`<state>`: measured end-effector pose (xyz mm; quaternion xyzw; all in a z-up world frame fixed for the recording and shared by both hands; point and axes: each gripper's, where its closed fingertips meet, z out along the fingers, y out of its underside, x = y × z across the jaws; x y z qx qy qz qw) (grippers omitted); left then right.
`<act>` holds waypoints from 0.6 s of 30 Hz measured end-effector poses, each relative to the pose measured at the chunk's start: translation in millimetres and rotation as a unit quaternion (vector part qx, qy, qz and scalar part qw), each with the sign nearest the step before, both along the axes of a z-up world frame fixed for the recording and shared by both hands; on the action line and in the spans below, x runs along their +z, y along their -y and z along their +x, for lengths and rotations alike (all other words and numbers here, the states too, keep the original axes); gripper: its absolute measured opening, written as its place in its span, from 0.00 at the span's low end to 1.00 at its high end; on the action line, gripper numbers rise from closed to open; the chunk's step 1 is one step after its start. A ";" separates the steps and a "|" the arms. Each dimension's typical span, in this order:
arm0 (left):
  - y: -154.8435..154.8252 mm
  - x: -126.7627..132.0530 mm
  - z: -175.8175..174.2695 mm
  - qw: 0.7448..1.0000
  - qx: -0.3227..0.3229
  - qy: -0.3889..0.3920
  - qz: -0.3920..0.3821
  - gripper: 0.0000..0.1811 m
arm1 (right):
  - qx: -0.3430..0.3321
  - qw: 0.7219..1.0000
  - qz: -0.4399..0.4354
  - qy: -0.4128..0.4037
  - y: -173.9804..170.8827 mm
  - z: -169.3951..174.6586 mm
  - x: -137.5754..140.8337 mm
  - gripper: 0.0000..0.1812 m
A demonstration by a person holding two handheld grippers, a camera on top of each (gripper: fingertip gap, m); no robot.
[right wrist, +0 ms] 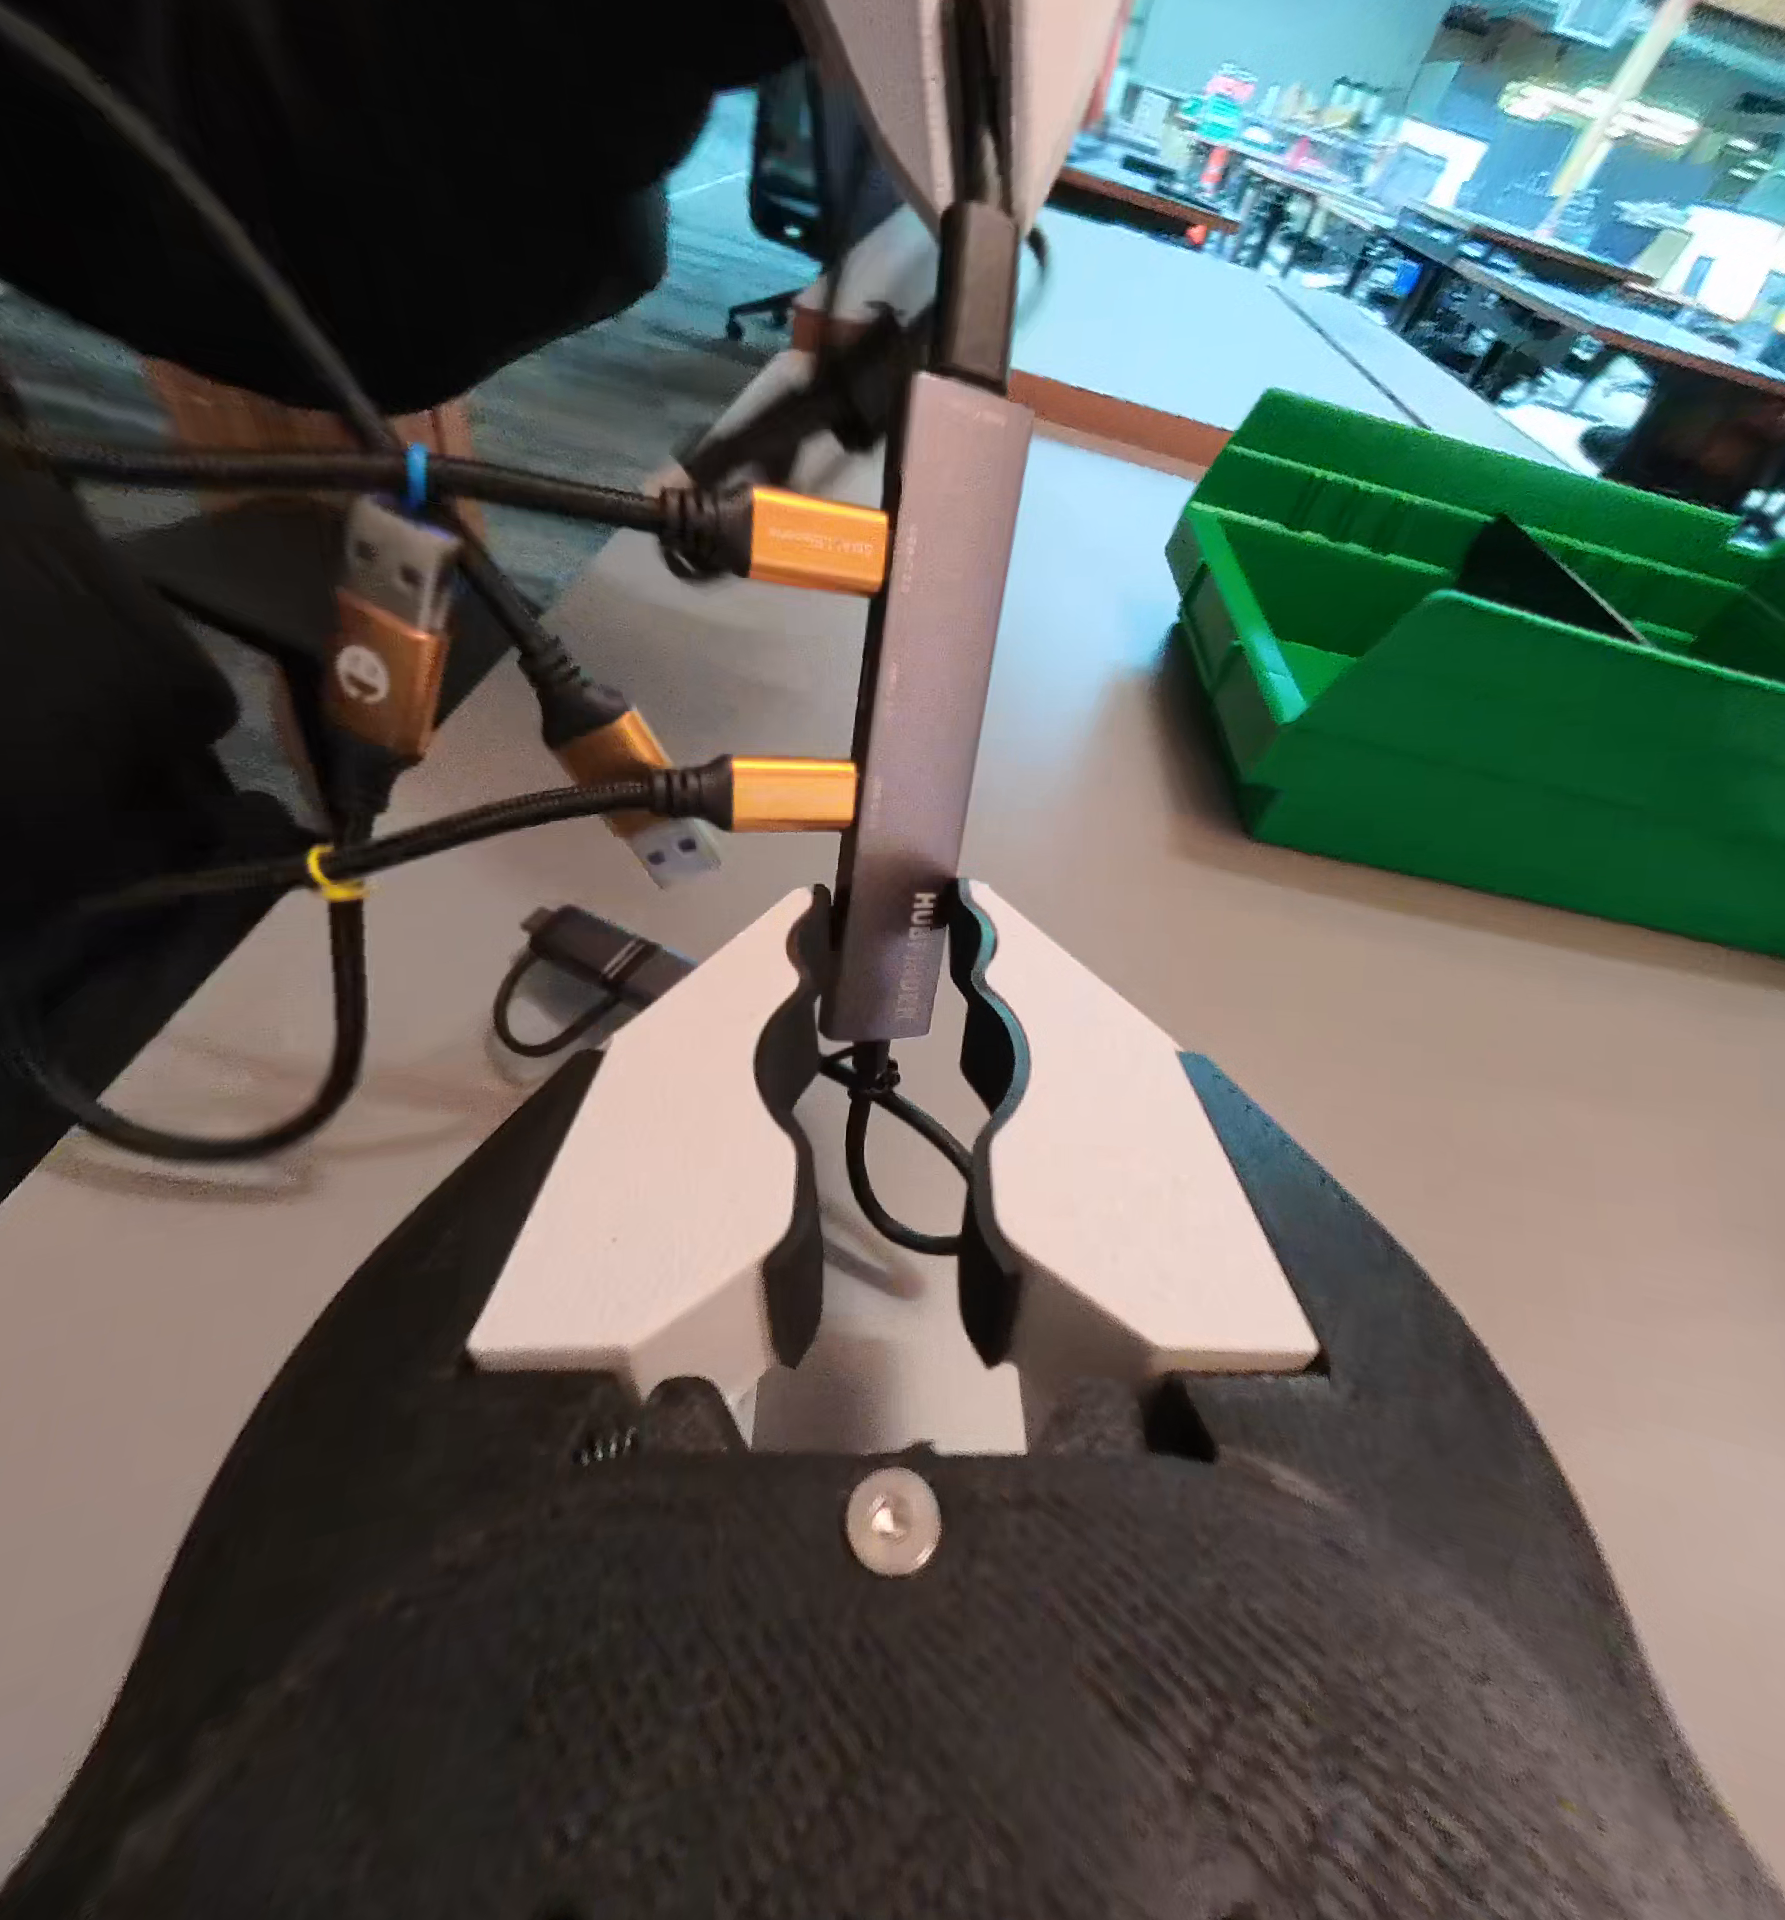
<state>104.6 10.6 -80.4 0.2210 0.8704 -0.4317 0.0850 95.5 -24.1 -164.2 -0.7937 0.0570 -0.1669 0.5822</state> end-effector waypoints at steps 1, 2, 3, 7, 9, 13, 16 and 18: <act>0.0 1.6 5.0 1.000 0.013 0.018 0.010 0.01 | -0.014 1.000 0.006 0.001 1.1 4.8 1.8 0.11; -2.5 1.0 10.7 0.999 0.024 0.040 0.024 0.01 | -0.024 1.000 0.015 0.005 4.2 7.9 5.0 0.11; -6.6 -1.4 14.6 0.998 0.031 0.049 0.039 0.02 | -0.036 0.999 0.025 0.013 8.6 10.1 10.3 0.11; -6.6 -1.2 12.4 0.998 0.060 -0.030 0.010 0.11 | -0.073 0.996 0.036 0.044 24.0 17.1 20.6 0.11; -4.8 -6.0 11.2 0.997 0.066 -0.043 0.008 0.14 | -0.078 0.995 0.029 0.050 21.6 19.4 19.3 0.11; -12.3 -26.5 22.4 0.993 0.095 -0.004 0.066 0.19 | -0.079 0.995 0.031 0.056 19.7 19.2 20.7 0.11; -13.7 -36.1 28.3 0.990 0.113 -0.018 0.076 0.14 | -0.079 0.994 0.045 0.068 22.2 18.0 27.9 0.11; -12.1 -37.5 31.9 0.990 0.119 -0.035 0.063 0.10 | -0.079 0.993 0.045 0.079 21.5 17.2 30.1 0.11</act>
